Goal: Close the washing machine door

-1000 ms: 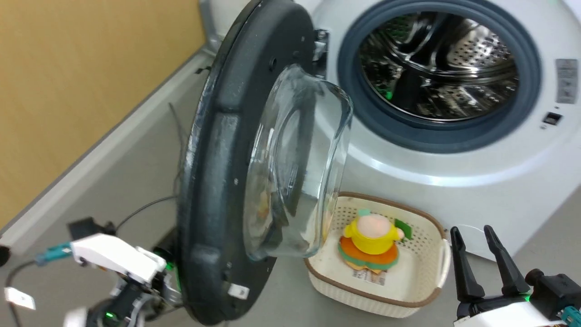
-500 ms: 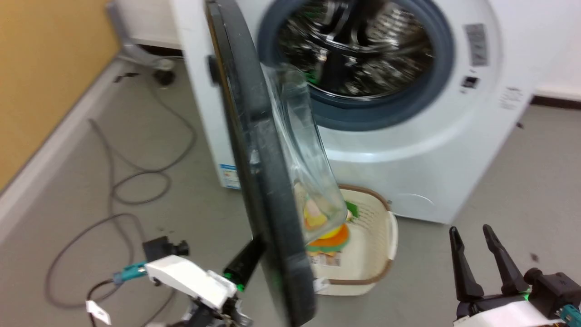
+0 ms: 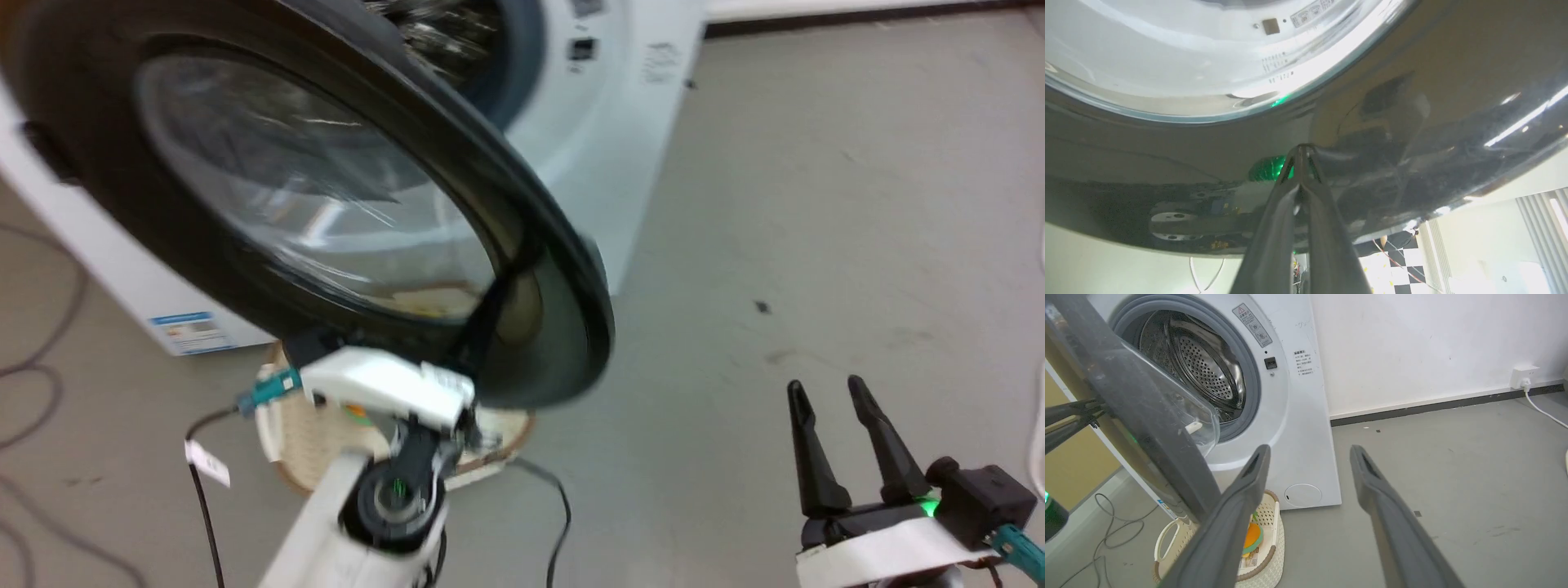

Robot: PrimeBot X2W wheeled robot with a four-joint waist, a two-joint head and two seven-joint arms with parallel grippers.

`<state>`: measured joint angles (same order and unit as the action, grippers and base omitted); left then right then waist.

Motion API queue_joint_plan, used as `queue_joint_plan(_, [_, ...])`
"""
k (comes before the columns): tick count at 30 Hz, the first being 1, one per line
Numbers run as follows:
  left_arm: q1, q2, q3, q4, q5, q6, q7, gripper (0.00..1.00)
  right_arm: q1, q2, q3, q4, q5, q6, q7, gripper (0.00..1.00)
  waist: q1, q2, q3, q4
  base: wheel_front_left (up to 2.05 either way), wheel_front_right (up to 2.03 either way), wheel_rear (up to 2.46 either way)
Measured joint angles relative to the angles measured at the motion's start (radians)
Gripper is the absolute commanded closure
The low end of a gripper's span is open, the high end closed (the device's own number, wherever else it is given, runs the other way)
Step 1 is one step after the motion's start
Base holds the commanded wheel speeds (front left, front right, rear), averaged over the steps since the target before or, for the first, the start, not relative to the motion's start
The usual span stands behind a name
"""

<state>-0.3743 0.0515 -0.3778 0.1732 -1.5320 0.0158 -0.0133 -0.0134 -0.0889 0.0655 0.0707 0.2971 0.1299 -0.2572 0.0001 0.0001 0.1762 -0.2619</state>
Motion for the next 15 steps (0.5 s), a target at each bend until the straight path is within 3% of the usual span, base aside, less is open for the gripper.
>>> queue_joint_plan(7, [-0.208,-0.002,-0.021,0.161,-0.047,-0.003,-0.113,1.00,-0.020,0.018,0.026,0.010,0.012,0.000,0.000,0.00,0.0000,0.0000,0.045,-0.102,0.00,0.00,0.00])
queue_joint_plan(15, [-0.325,-0.004,-0.085,0.329,-0.085,-0.073,-0.170,1.00,-0.020,0.025,0.023,0.017,0.013,0.000,0.000,0.00,0.0000,0.0000,0.046,-0.128,0.00,0.00,0.00])
